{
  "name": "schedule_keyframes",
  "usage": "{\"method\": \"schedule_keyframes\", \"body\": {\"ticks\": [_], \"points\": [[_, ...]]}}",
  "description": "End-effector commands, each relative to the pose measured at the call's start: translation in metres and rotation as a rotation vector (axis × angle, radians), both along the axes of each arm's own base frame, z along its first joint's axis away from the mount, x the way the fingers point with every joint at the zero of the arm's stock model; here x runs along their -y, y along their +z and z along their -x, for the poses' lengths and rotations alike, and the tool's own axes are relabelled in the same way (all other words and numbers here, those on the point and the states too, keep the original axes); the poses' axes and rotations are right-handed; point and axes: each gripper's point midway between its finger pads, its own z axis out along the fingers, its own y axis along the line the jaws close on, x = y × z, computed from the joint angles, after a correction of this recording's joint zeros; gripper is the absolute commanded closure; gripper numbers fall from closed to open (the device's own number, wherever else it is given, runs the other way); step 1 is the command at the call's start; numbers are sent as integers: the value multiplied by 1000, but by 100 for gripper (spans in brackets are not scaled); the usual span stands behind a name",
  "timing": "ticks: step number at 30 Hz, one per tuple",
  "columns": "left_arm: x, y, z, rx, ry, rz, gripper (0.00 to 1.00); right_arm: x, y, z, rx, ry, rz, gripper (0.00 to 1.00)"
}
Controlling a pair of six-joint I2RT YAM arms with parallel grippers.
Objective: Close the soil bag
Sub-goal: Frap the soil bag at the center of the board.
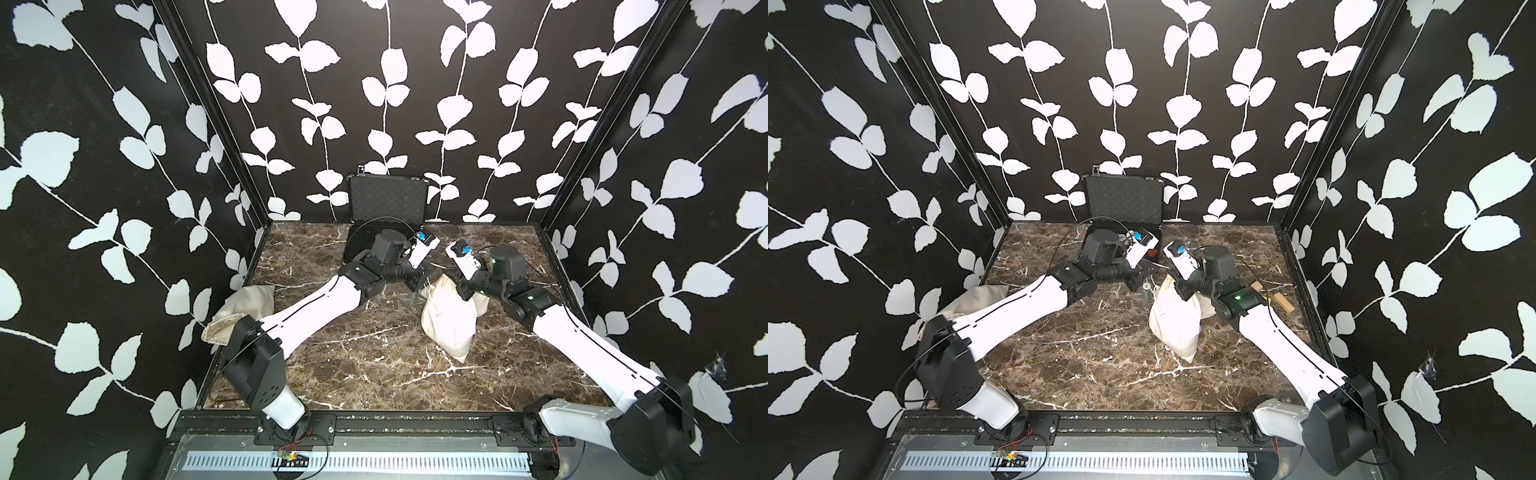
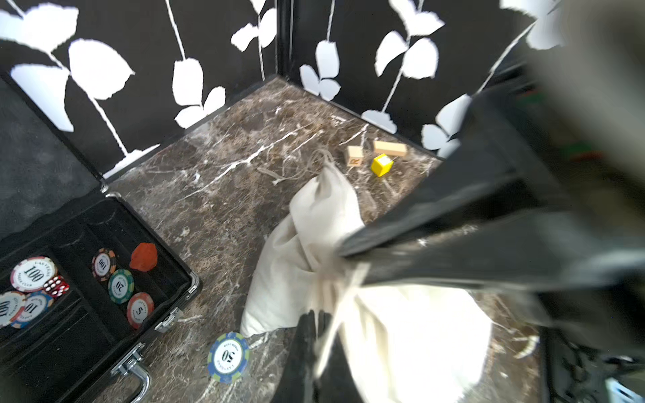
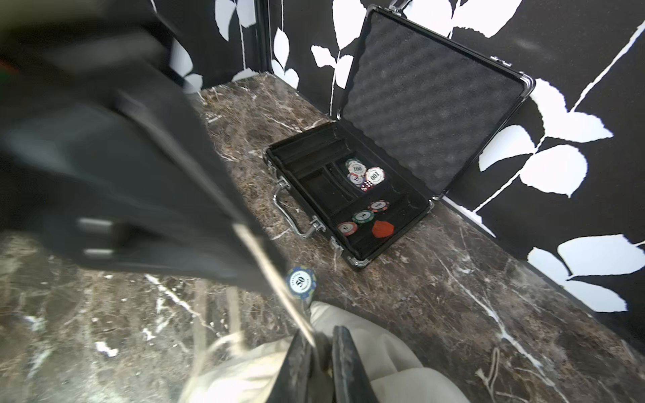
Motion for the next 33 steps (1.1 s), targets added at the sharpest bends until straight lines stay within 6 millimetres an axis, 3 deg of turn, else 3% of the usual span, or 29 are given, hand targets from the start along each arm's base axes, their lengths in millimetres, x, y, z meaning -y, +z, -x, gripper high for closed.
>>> {"method": "schedule_keyframes", "body": {"ticks": [1, 5, 12, 18, 21, 26, 30, 33], "points": [[-32, 96, 25, 94, 47, 153, 100, 31, -49, -26, -90, -177, 154, 86], [-41, 135, 49, 73, 7, 241, 100, 33, -81, -41, -162, -223, 188, 86], [-52, 172, 63, 59, 15, 336, 100, 50, -146, -43, -377, -308, 363, 86], [-64, 199, 62, 53, 49, 403, 100, 87, -159, -36, -371, -409, 512, 81], [-80, 198, 44, 24, 111, 442, 100, 98, -148, -34, -345, -437, 505, 81], [-87, 178, 27, -26, 165, 443, 100, 86, -143, -29, -349, -394, 435, 81], [-78, 154, 21, -86, 153, 405, 100, 53, -116, -28, -264, -296, 298, 77], [-74, 142, 16, -114, 156, 374, 100, 16, -79, -19, -166, -183, 153, 68]]}}
